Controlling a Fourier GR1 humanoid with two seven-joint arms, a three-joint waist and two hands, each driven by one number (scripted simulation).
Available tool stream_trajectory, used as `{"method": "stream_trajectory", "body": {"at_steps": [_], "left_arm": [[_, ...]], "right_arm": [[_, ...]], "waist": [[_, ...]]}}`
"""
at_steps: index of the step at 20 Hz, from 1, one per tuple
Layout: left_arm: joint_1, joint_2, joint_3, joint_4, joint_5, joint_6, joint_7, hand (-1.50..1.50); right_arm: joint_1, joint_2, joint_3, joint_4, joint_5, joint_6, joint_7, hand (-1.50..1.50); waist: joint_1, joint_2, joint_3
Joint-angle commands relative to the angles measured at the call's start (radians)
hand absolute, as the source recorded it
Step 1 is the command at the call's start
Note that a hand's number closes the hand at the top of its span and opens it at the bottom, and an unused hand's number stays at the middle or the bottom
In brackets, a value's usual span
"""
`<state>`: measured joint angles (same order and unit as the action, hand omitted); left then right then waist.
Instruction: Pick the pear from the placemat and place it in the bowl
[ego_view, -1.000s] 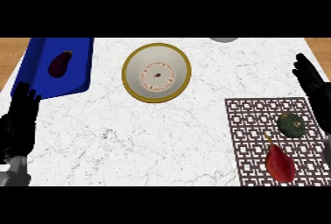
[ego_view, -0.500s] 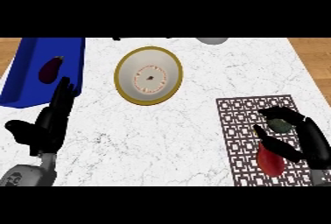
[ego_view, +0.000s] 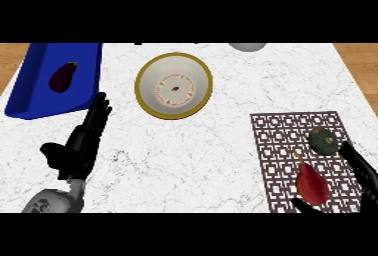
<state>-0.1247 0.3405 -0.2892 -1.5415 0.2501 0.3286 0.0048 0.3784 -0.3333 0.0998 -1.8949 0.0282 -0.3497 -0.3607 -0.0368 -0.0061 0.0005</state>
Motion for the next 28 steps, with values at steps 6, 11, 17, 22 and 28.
{"method": "stream_trajectory", "body": {"at_steps": [6, 11, 17, 22, 28], "left_arm": [[-0.089, -0.041, 0.014, 0.052, -0.033, -0.032, 0.038, 0.0], [-0.052, -0.042, 0.006, -0.008, -0.046, -0.029, 0.056, 0.0], [-0.062, -0.063, 0.02, 0.031, -0.057, -0.042, 0.056, 0.0], [-0.049, -0.109, 0.021, 0.03, -0.107, -0.021, 0.023, 0.0], [-0.051, -0.102, 0.097, 0.074, -0.111, -0.099, 0.015, 0.0]], "right_arm": [[0.062, -0.1, -0.084, -0.207, 0.149, -0.034, 0.378, -1.5], [0.046, -0.216, -0.157, -0.263, 0.054, 0.117, 0.612, -1.5], [0.0, -0.219, -0.027, -0.224, 0.158, 0.182, 0.792, -1.5], [-0.025, -0.215, -0.054, -0.154, 0.132, 0.274, 0.821, -1.5], [0.049, -0.14, -0.092, -0.124, 0.141, 0.337, 0.681, -1.5]], "waist": [[0.032, 0.007, -0.002], [0.04, 0.006, -0.001], [0.041, 0.008, -0.001], [0.034, 0.006, -0.001], [0.029, 0.005, 0.0]]}}
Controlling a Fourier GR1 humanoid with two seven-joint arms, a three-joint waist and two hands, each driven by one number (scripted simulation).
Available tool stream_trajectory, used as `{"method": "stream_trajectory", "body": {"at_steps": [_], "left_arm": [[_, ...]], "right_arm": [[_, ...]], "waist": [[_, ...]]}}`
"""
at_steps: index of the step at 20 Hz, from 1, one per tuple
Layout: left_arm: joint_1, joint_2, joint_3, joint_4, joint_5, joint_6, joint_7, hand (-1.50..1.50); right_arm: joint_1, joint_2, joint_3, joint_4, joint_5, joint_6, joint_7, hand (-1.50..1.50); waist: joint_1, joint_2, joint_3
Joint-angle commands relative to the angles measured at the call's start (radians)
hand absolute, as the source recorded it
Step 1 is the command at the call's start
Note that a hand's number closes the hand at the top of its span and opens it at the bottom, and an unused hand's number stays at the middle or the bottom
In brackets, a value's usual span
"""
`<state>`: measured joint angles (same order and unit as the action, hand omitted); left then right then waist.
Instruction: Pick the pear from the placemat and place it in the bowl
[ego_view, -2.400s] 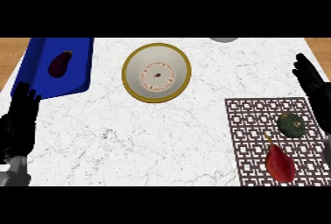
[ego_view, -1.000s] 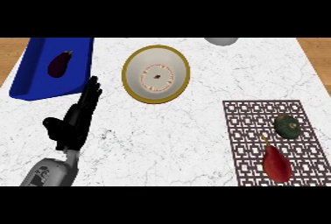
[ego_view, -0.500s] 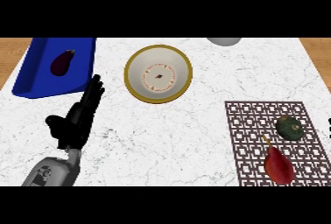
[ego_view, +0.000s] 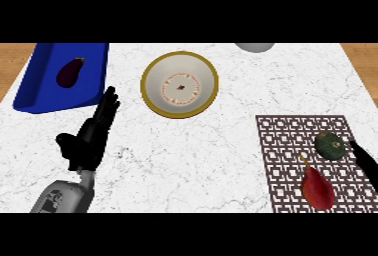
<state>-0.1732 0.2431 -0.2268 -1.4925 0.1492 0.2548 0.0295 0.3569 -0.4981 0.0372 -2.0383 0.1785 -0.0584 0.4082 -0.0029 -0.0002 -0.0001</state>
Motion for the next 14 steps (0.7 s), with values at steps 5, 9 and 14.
{"method": "stream_trajectory", "body": {"at_steps": [5, 9, 14], "left_arm": [[-0.039, -0.048, 0.037, 0.055, -0.048, -0.026, 0.007, 0.0], [0.036, -0.006, 0.067, -0.052, -0.031, -0.072, 0.032, 0.0], [0.004, -0.072, 0.049, -0.039, -0.1, -0.05, 0.057, 0.0]], "right_arm": [[0.067, 0.116, -0.016, 0.014, 0.012, 0.049, -0.153, -1.5], [0.102, 0.138, -0.087, 0.003, -0.063, 0.095, -0.23, -1.5], [0.069, 0.2, -0.12, 0.043, -0.068, 0.13, -0.22, -1.5]], "waist": [[-0.008, 0.0, 0.0], [-0.003, -0.001, 0.0], [-0.002, -0.001, 0.0]]}}
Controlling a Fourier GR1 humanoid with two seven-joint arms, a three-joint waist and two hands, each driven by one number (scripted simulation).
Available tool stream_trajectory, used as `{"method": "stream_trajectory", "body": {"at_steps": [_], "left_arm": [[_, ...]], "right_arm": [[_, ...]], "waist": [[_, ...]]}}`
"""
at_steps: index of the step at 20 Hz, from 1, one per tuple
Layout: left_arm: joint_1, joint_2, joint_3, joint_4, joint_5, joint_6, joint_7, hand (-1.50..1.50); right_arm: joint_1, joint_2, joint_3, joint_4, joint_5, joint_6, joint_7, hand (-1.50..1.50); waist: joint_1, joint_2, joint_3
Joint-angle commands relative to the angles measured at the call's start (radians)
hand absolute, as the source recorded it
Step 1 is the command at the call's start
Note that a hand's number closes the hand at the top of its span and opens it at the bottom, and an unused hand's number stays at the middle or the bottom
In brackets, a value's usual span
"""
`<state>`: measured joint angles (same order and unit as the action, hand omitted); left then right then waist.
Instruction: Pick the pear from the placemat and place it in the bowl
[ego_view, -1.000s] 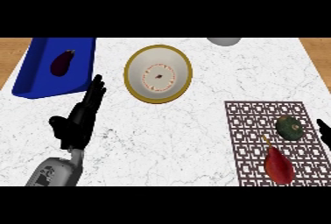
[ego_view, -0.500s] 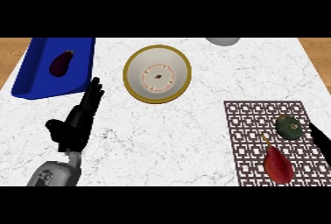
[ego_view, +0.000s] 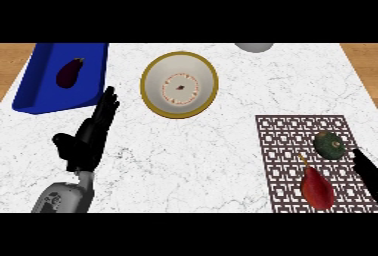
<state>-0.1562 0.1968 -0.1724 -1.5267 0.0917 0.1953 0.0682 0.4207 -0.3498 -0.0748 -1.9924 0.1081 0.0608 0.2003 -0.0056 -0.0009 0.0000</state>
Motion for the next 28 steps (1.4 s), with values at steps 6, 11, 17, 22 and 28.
{"method": "stream_trajectory", "body": {"at_steps": [6, 11, 17, 22, 28], "left_arm": [[-0.042, -0.033, 0.038, -0.027, -0.028, -0.037, 0.071, 0.0], [-0.013, -0.092, 0.02, 0.007, -0.083, -0.014, 0.035, 0.0], [-0.008, -0.079, 0.083, 0.029, -0.078, -0.08, -0.014, 0.0], [0.035, -0.078, 0.062, -0.024, -0.095, -0.066, 0.008, 0.0], [0.004, -0.104, 0.097, 0.069, -0.088, -0.098, -0.063, 0.0]], "right_arm": [[-0.07, 0.069, -0.055, 0.064, -0.036, 0.08, 0.021, -1.5], [-0.049, 0.129, -0.052, 0.136, 0.002, 0.087, -0.059, -1.5], [-0.133, 0.176, -0.048, 0.254, 0.096, 0.053, -0.104, -1.5], [-0.147, 0.169, -0.01, 0.32, 0.263, -0.04, -0.073, -1.5], [-0.205, 0.147, -0.04, 0.49, 0.293, -0.023, -0.158, -1.5]], "waist": [[0.003, 0.0, 0.0], [0.002, 0.001, 0.0], [0.003, 0.001, 0.0], [0.006, 0.001, 0.0], [0.003, 0.001, 0.0]]}}
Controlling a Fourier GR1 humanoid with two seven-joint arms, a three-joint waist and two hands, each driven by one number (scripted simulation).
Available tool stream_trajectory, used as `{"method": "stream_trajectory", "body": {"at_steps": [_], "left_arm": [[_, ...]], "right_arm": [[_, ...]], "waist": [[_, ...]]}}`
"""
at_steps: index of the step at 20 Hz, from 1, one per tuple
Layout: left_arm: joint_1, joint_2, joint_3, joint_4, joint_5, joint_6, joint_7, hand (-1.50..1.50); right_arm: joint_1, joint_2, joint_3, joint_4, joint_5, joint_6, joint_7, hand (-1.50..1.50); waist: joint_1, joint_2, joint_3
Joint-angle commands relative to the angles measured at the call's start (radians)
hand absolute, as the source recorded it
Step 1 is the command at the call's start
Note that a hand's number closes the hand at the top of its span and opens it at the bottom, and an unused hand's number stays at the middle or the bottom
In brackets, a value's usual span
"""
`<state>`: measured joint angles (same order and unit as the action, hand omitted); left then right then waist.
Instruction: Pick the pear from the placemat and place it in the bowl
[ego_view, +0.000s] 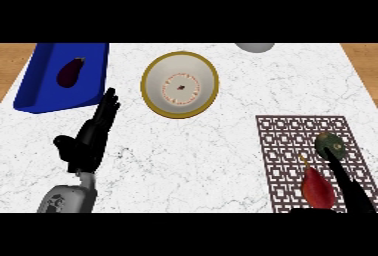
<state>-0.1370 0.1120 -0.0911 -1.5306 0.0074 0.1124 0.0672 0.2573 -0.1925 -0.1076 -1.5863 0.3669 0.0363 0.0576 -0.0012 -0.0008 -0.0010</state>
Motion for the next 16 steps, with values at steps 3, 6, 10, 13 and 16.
{"method": "stream_trajectory", "body": {"at_steps": [3, 6, 10, 13, 16], "left_arm": [[-0.02, -0.015, 0.02, 0.015, -0.009, -0.031, 0.014, 0.0], [-0.053, -0.005, 0.041, 0.039, -0.022, -0.003, 0.012, 0.0], [0.055, -0.033, -0.015, -0.085, -0.035, -0.003, 0.032, 0.0], [0.015, -0.04, 0.006, 0.013, -0.045, -0.017, -0.044, 0.0], [0.023, -0.042, -0.005, -0.055, -0.053, -0.001, 0.045, 0.0]], "right_arm": [[-0.021, 0.01, -0.005, 0.055, 0.0, 0.043, -0.016, -1.5], [-0.059, -0.017, 0.074, 0.096, 0.093, 0.04, -0.104, 1.5], [-0.041, -0.035, 0.106, 0.069, 0.15, 0.033, -0.147, 1.5], [-0.037, -0.018, 0.09, 0.125, 0.131, 0.032, -0.202, 1.5], [-0.03, 0.009, 0.108, 0.047, 0.117, 0.049, -0.14, 1.5]], "waist": [[-0.001, 0.0, 0.001], [0.001, 0.001, 0.001], [0.005, -0.001, 0.001], [0.0, 0.0, 0.001], [0.0, -0.001, 0.001]]}}
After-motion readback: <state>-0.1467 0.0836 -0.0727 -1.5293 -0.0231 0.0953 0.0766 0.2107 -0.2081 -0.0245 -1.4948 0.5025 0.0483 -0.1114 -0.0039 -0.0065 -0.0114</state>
